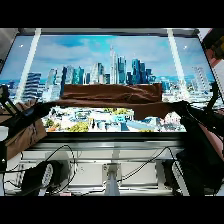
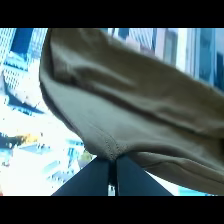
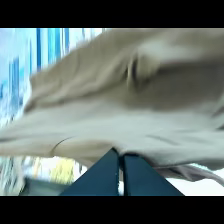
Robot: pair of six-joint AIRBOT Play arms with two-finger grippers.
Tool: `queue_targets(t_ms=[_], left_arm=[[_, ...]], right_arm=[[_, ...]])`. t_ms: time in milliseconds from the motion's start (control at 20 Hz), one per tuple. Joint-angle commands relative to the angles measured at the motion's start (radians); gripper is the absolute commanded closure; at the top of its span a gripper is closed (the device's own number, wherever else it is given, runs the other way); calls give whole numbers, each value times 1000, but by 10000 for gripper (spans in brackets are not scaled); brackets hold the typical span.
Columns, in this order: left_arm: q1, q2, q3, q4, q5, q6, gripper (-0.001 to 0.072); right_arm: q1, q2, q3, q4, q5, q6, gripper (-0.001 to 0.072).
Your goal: Fold the clothes and pants, and hang the long-sleeved shirts on hangers.
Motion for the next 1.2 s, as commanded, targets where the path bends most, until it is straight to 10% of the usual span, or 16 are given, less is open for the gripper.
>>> queue_targets(t_ms=[0,250,1150], left_arm=[[-1,-10,10,0,85,-34,680],[-5,-124,32,1,95,-33,681],[-187,-798,354,26,315,-29,681]], right_arm=[[131,-1,37,-84,-279,81,702],[322,-63,37,-335,-472,283,702],[386,-729,383,-361,-652,319,702]])
